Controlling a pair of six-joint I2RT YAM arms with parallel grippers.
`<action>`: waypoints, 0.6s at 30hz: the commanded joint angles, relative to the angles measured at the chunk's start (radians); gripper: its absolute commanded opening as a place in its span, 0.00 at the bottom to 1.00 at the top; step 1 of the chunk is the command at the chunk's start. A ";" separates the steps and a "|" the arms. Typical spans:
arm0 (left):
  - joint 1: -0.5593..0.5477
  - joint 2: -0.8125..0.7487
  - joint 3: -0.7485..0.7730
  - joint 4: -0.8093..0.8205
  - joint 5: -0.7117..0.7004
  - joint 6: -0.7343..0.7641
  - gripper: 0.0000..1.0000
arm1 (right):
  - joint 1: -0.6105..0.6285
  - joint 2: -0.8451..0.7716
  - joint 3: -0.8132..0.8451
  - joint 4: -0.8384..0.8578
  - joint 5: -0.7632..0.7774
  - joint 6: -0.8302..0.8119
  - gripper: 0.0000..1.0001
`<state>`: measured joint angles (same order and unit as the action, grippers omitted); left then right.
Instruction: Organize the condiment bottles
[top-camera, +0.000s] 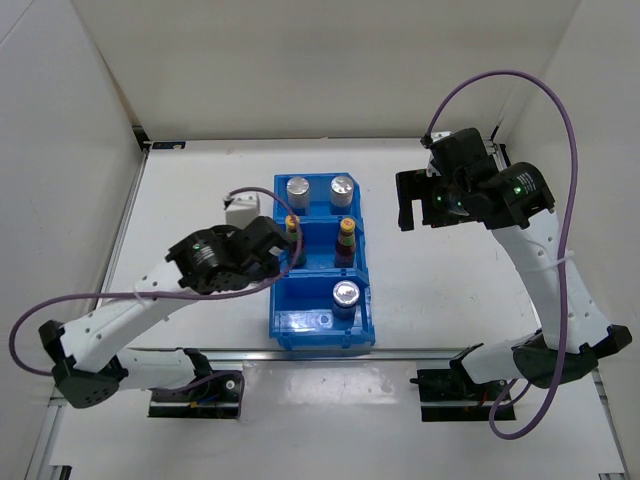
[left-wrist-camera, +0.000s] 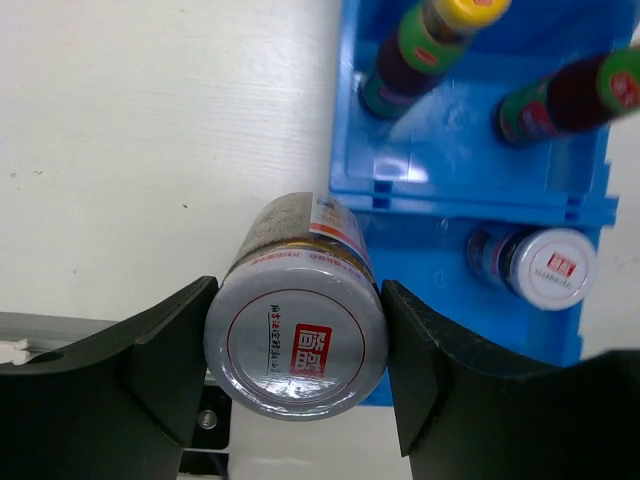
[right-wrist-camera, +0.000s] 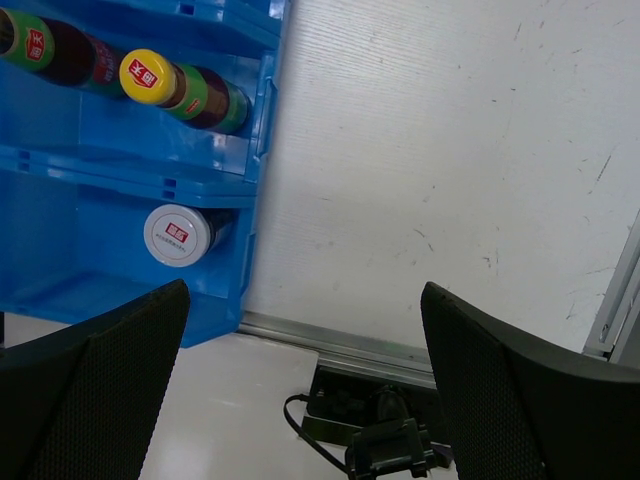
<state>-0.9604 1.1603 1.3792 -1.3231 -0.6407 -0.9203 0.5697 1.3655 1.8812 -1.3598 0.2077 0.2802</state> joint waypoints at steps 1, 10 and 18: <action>-0.093 0.057 0.037 0.060 -0.030 0.020 0.11 | -0.002 -0.002 -0.013 -0.105 0.018 -0.006 1.00; -0.235 0.209 -0.060 0.275 -0.037 0.009 0.11 | -0.002 -0.020 -0.031 -0.105 0.027 0.004 1.00; -0.235 0.210 -0.316 0.494 -0.019 -0.012 0.11 | -0.002 -0.066 -0.123 -0.059 -0.086 0.027 1.00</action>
<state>-1.1927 1.4048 1.1046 -0.9703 -0.6281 -0.9188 0.5697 1.3319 1.7763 -1.3598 0.1680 0.2871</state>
